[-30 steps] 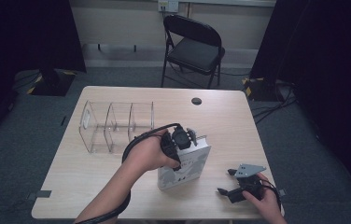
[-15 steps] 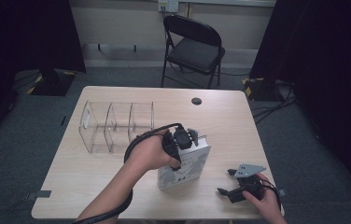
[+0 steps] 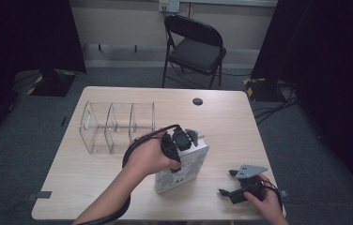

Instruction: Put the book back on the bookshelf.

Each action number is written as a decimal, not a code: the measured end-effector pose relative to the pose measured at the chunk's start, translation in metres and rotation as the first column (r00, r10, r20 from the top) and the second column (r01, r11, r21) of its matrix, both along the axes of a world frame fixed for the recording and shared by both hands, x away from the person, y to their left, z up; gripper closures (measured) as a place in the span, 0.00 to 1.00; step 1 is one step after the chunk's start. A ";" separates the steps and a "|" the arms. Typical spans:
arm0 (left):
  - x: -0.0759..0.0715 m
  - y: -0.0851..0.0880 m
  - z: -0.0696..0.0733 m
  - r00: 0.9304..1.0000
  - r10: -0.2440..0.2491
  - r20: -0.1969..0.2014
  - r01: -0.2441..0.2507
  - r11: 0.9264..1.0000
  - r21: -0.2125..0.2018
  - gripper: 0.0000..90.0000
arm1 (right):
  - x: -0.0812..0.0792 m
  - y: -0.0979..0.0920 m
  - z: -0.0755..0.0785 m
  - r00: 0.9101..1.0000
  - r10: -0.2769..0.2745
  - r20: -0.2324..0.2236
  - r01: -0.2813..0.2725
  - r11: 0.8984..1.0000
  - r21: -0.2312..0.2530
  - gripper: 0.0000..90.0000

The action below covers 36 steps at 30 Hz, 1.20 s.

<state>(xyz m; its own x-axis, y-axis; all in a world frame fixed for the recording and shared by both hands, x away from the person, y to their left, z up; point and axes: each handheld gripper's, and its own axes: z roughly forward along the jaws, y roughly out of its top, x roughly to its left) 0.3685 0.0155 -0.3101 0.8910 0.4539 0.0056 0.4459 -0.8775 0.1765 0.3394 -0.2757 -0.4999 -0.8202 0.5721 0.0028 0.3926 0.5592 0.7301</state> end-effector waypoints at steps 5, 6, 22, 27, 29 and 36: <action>0.000 0.014 0.005 1.000 0.030 0.005 -0.030 1.000 0.008 0.59 | 0.000 0.000 0.000 1.000 0.000 0.001 0.000 1.000 0.000 0.13; 0.000 0.016 0.006 0.999 0.039 0.004 -0.039 0.999 0.009 0.59 | 0.000 0.000 0.000 1.000 0.001 0.001 -0.001 1.000 0.000 0.13; 0.001 0.060 0.009 0.987 0.157 -0.044 -0.157 0.988 -0.006 0.59 | 0.000 0.000 0.000 1.000 0.000 0.000 0.000 1.000 0.000 0.13; 0.001 0.074 0.010 0.981 0.186 -0.050 -0.186 0.983 0.009 0.59 | 0.000 0.000 0.000 1.000 0.000 0.000 0.000 1.000 0.000 0.13; 0.001 0.080 0.011 0.979 0.198 -0.052 -0.198 0.980 0.002 0.59 | 0.000 0.000 0.000 1.000 0.000 0.000 0.000 1.000 0.000 0.13; 0.000 0.098 0.016 0.971 0.236 -0.044 -0.237 0.972 -0.010 0.59 | 0.000 0.000 0.000 1.000 0.000 0.000 0.000 1.000 0.000 0.13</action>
<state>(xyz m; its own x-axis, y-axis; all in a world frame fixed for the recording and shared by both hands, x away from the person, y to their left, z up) 0.3683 0.1132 -0.2937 0.7578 0.6514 -0.0384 0.6477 -0.7436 0.1659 0.3395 -0.2757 -0.4999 -0.8203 0.5720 0.0030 0.3927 0.5593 0.7301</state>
